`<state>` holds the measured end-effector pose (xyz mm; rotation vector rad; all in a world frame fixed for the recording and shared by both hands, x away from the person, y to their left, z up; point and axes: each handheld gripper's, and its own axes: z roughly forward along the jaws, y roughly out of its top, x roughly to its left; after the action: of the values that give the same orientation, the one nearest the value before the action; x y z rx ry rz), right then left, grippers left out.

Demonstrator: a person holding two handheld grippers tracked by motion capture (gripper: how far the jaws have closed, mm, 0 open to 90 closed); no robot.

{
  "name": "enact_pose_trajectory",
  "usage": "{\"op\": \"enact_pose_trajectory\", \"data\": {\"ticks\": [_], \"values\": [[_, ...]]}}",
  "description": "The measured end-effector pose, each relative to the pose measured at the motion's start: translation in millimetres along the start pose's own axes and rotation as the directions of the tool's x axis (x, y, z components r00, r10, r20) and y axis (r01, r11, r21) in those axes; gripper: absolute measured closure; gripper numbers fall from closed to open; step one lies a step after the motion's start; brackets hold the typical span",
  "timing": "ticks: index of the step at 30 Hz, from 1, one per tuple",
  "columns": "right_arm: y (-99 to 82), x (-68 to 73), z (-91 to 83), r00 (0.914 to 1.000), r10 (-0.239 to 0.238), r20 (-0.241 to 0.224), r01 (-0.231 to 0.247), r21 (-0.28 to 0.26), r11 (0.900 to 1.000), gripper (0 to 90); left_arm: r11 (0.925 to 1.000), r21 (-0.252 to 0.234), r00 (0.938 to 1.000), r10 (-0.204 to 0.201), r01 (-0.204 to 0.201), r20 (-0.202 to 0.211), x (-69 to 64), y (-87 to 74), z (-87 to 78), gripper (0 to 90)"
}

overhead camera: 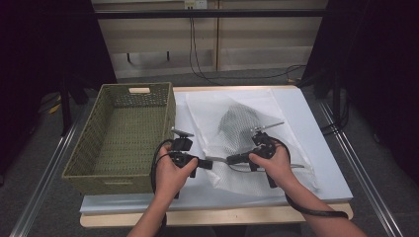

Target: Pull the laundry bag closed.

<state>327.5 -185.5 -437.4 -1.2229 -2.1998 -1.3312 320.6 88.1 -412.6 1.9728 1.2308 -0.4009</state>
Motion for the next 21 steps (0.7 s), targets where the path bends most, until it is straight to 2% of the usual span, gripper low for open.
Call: {"op": "enact_pose_trajectory", "data": {"ticks": [5,7,8,9,10,12,15,18,19,20,21], "values": [[-1.6,0.9,-1.4,0.9999,-0.008,0.006,0.008,-0.001,1.0,87.8,1.0,0.004,1.0,-0.003,0.003,0.008,0.7,1.2,1.2,88.0],[-1.6,0.7,-1.8,1.0,-0.006,0.004,0.006,-0.002,1.0,87.9,0.9998,0.006,0.9997,-0.018,0.018,0.018,0.3,0.7,1.7,88.0],[-1.6,0.4,-1.9,1.0,-0.004,0.001,0.004,-0.002,1.0,87.8,0.9992,-0.009,0.9989,-0.04,0.04,0.027,-0.9,0.1,2.8,87.9],[-1.6,0.3,-1.9,1.0,-0.002,-0.001,0.002,0.001,1.0,87.8,0.9997,0.008,0.9995,-0.022,0.022,0.024,0.7,0.0,1.8,87.9],[-1.6,0.0,-1.6,0.9999,-0.016,-0.001,0.016,0.001,0.9999,87.8,0.9998,0.009,0.9995,-0.02,0.02,0.024,1.3,0.1,1.6,87.9],[-1.3,1.0,-1.5,0.9998,-0.02,0.006,0.02,0.006,0.9998,87.8,0.9998,0.008,0.9997,-0.017,0.017,0.016,1.9,0.5,1.9,87.9],[-1.1,3.0,-2.4,0.9995,-0.026,0.015,0.026,0.009,0.9996,87.8,0.9996,0.009,0.9993,-0.027,0.027,0.027,1.5,0.5,2.1,87.9],[-0.9,1.5,-5.0,0.999,-0.026,0.036,0.026,0.019,0.9995,87.8,0.9998,0.011,0.9999,-0.016,0.016,0.006,3.5,0.8,-0.1,87.9],[-1.2,0.9,-6.2,0.9991,-0.018,0.038,0.017,0.024,0.9996,87.8,0.9996,0.01,0.9993,-0.028,0.028,0.023,3.6,0.8,-0.5,87.9],[-1.8,-0.8,-7.5,0.9994,-0.022,0.028,0.021,0.017,0.9996,87.8,0.9999,0.01,0.9998,-0.013,0.013,0.013,4.9,1.2,-1.4,87.9],[-2.5,-1.7,-9.2,0.9995,-0.021,0.024,0.021,0.014,0.9997,87.8,0.9998,0.011,0.9996,-0.017,0.017,0.021,5.1,1.3,-1.4,88.0]]}}
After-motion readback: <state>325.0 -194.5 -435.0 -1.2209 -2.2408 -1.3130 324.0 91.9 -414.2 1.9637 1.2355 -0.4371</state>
